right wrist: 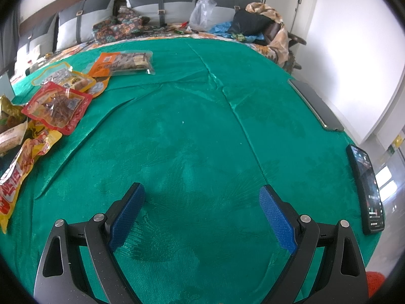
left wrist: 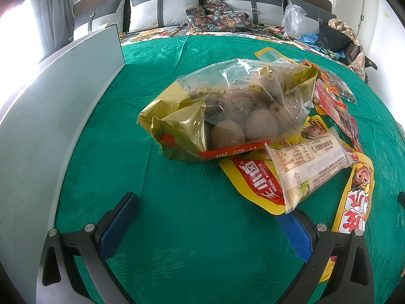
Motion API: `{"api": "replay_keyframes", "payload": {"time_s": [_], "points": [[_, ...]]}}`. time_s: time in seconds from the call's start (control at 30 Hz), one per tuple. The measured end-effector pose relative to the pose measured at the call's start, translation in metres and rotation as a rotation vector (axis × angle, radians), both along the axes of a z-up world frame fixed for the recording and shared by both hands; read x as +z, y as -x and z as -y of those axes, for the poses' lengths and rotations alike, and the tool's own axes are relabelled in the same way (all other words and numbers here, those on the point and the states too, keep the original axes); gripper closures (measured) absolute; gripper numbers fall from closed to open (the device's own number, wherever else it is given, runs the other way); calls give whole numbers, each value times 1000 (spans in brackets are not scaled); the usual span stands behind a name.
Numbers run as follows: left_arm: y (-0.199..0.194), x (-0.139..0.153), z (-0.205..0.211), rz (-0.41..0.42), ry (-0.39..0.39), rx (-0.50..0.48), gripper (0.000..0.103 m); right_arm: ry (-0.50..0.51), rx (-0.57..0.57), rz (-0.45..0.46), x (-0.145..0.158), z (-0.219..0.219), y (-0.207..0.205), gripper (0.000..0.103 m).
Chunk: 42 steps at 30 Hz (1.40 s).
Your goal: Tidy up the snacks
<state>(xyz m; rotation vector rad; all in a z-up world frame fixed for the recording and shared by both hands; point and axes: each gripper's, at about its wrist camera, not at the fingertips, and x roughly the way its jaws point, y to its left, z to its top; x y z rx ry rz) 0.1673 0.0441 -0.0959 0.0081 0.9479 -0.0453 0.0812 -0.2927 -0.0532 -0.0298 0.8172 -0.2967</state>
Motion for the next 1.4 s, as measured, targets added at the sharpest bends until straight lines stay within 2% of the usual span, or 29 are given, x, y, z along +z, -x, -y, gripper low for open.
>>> {"api": "replay_keyframes", "payload": {"time_s": [0.17,0.6,1.4], "points": [[0,0,0,0,0,0,0,22,0,1,0,-2,0,9],[0,0,0,0,0,0,0,-34,7,-3,-1,2,0,9],[0,0,0,0,0,0,0,-39,7,-3,-1,4,-1,9]]}}
